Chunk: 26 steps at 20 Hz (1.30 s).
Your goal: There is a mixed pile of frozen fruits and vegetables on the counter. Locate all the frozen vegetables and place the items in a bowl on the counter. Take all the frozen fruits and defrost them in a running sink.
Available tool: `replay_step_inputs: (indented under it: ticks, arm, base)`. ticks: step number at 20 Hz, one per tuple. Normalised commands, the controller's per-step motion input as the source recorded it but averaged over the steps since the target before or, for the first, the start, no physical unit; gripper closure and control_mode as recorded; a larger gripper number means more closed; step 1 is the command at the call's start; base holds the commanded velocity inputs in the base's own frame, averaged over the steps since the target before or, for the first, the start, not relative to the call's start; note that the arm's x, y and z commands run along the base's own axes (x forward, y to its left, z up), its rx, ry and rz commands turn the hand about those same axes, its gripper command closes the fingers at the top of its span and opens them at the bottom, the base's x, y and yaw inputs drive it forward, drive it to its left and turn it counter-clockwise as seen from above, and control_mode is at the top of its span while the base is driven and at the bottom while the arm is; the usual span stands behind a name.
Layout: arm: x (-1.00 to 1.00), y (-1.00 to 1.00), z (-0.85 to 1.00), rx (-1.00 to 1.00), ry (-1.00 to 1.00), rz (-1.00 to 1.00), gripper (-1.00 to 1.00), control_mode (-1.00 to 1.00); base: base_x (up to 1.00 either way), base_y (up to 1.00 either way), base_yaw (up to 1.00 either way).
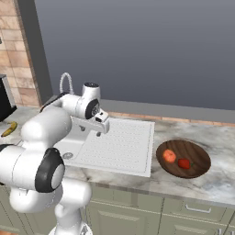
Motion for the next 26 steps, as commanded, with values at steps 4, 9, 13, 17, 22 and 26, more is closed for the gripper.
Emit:
replay_step_inputs:
  ticks: [4, 9, 13, 17, 22, 26]
  arm:
    - [-0.05, 0.74, -0.03, -0.02, 0.0, 0.27, -1.0, -1.0]
    - [-0.04, 0.7, 0.0, -0.03, 0.02, 0.23, -1.0, -1.0]
    - [-0.02, 0.63, -0.03, -0.06, 0.04, 0.17, -1.0, -1.0]
    - [0.01, 0.52, -0.14, -0.05, 0.04, 0.14, -1.0, -1.0]
    - [0.02, 0.45, -0.07, -0.01, 0.03, 0.05, -1.0, -1.0]
    - [0.0, 0.47, -0.01, 0.0, 0.0, 0.01, -1.0, -1.0]
  base:
    - [0.0, 0.0, 0.0]
    - [0.0, 0.0, 0.0]
    - [0.0, 0.0, 0.0]
    - [0.0, 0.0, 0.0]
    - [0.0, 0.0, 0.0]
    - [0.0, 0.0, 0.0]
